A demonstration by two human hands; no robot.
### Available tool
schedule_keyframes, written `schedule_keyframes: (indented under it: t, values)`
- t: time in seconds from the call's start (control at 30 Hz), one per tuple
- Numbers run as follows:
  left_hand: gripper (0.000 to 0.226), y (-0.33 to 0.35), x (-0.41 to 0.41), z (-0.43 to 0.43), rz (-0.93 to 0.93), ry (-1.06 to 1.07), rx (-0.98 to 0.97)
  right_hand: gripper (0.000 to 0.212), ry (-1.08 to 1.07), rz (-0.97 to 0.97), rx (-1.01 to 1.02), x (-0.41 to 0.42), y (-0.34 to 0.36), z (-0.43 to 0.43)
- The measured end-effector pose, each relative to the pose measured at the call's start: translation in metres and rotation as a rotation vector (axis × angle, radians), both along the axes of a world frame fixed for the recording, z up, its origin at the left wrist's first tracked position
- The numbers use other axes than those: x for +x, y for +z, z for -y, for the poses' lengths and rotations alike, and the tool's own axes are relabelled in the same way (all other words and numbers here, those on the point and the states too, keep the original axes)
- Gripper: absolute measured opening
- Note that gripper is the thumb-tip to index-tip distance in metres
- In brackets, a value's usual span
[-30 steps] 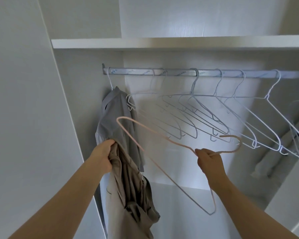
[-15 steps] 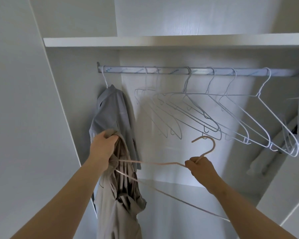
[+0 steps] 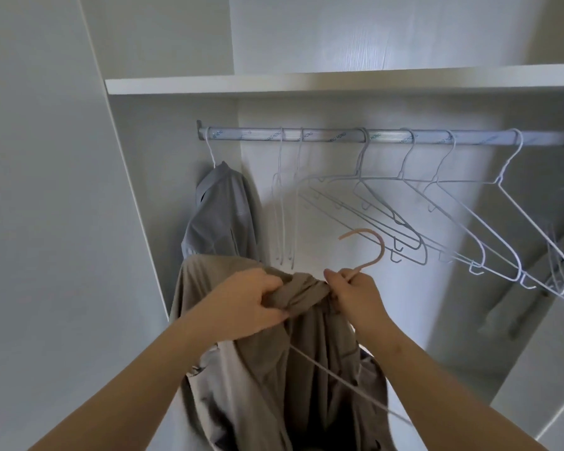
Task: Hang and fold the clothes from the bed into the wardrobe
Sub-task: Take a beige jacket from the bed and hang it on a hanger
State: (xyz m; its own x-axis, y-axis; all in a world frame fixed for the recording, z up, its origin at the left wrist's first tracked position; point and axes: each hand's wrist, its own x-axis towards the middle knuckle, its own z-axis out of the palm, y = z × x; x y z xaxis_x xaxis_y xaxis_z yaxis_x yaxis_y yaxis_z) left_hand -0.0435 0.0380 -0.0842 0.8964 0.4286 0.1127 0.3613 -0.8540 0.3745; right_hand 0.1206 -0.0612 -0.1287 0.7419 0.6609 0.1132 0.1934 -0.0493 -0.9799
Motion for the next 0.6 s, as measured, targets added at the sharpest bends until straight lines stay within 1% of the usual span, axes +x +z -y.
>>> schedule_keyframes:
  t: [0.03, 0.07, 0.1, 0.13, 0.17, 0.2, 0.23, 0.3, 0.37, 0.4, 0.43, 0.5, 0.57, 0.6]
  values:
    - [0.025, -0.002, -0.001, -0.004, -0.039, 0.028, 0.311, 0.043, 0.001, 0.028, 0.016, 0.001, 0.004, 0.000]
    - [0.036, -0.004, -0.001, -0.005, -0.007, 0.041, 0.475, 0.043, 0.012, 0.056, 0.029, 0.001, 0.009, 0.001]
    - [0.047, -0.005, 0.001, -0.003, 0.037, 0.046, 0.508, 0.045, 0.030, 0.080, 0.044, 0.000, 0.013, 0.001]
    - [0.057, -0.006, 0.005, -0.001, 0.092, 0.030, 0.478, 0.046, 0.048, 0.102, 0.061, -0.001, 0.017, 0.002]
    - [0.062, -0.008, 0.010, 0.000, 0.117, -0.001, 0.476, 0.047, 0.059, 0.129, 0.078, -0.002, 0.019, 0.002]
    - [0.059, -0.009, 0.016, 0.002, 0.153, -0.013, 0.487, 0.047, 0.054, 0.165, 0.087, -0.003, 0.022, 0.003]
    - [0.050, -0.007, 0.021, 0.003, 0.201, -0.006, 0.482, 0.046, 0.034, 0.208, 0.096, -0.004, 0.023, 0.005]
    - [0.030, -0.005, 0.028, 0.003, 0.313, 0.036, 0.371, 0.039, -0.010, 0.273, 0.138, -0.004, 0.027, 0.009]
    - [0.022, -0.003, 0.032, 0.001, 0.379, 0.065, 0.229, 0.018, -0.021, 0.287, 0.202, -0.003, 0.031, 0.013]
    - [0.021, -0.002, 0.032, 0.000, 0.407, 0.085, 0.171, 0.014, -0.034, 0.296, 0.223, -0.002, 0.031, 0.014]
    - [0.018, 0.000, 0.033, -0.002, 0.448, 0.111, 0.135, 0.019, -0.068, 0.322, 0.242, -0.001, 0.030, 0.015]
    - [0.014, 0.004, 0.034, -0.007, 0.549, 0.155, 0.125, 0.026, -0.201, 0.402, 0.278, 0.000, 0.024, 0.020]
    - [0.011, 0.013, 0.031, -0.011, 0.651, 0.193, 0.145, 0.028, -0.368, 0.494, 0.271, 0.001, 0.014, 0.022]
    - [0.011, 0.019, 0.029, -0.013, 0.688, 0.214, 0.153, 0.028, -0.421, 0.502, 0.272, 0.003, 0.009, 0.023]
